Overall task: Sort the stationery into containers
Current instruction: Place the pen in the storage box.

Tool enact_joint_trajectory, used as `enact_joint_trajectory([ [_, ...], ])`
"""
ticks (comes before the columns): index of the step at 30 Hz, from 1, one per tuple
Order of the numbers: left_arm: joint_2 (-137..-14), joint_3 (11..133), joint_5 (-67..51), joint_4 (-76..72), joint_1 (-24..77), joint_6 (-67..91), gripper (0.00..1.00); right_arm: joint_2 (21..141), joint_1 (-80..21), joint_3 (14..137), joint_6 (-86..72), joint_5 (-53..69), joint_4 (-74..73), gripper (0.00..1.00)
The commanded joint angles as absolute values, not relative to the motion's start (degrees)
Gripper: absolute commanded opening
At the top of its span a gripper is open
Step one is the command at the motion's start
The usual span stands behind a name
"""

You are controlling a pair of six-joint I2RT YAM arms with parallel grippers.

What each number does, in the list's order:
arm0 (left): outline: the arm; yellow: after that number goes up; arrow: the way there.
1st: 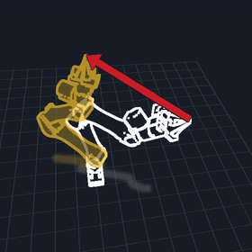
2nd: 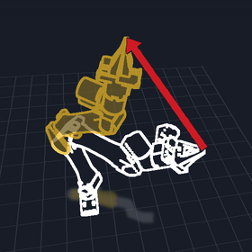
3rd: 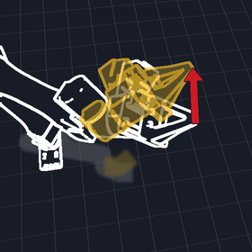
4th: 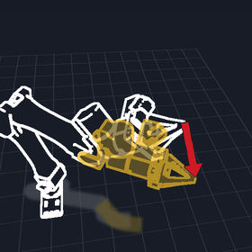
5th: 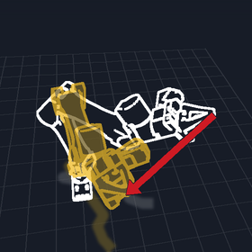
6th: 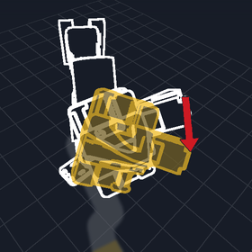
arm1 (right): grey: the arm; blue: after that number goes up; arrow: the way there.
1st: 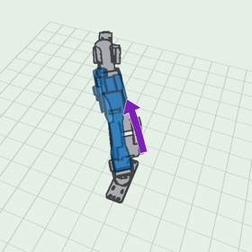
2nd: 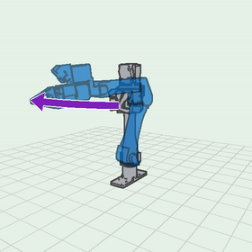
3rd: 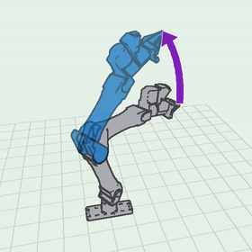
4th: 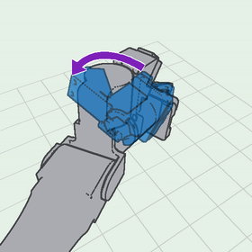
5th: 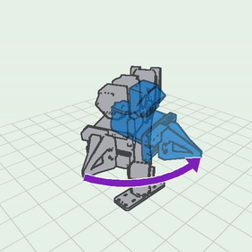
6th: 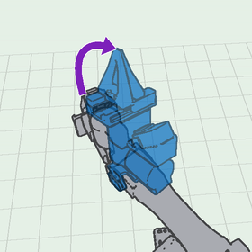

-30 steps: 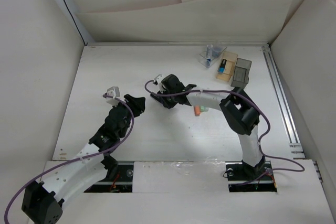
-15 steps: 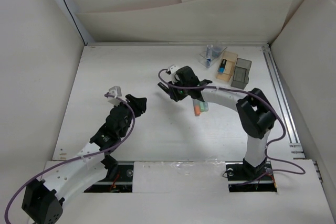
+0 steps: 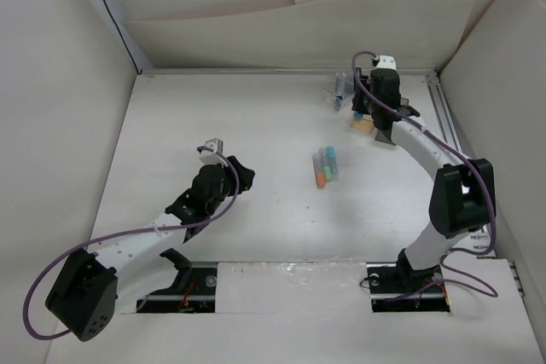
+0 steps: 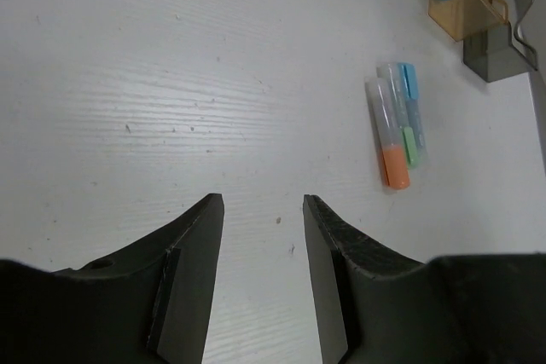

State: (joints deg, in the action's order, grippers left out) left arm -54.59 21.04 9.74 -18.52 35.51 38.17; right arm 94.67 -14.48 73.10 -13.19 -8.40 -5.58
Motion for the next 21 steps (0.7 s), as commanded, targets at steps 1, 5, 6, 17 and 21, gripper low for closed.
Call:
enact_joint_trajectory([
  [1, -55.46, 24.79, 6.94, -22.32, 36.12, 36.65, 0.39, 95.89, -11.44, 73.12, -18.45, -12.83, -5.36, 0.00],
  [5, -56.87, 25.40, 7.47, -22.32, 37.26, 36.12, 0.39, 98.61, -7.57, 73.92, -19.86, -13.01, -6.06, 0.00],
  [6, -57.39, 25.40, 7.47, -22.32, 37.27, 36.12, 0.39, 98.61, -7.56, 74.53, -19.86, -13.01, -6.76, 0.00],
  [17, -57.92, 25.40, 7.47, -22.32, 37.27, 36.12, 0.39, 102.65, -5.80, 76.28, -20.39, -12.05, -7.38, 0.17],
  [21, -57.40, 25.40, 7.47, -22.32, 37.27, 36.12, 0.39, 104.14, -5.27, 78.21, -20.39, -12.04, -8.79, 0.33],
])
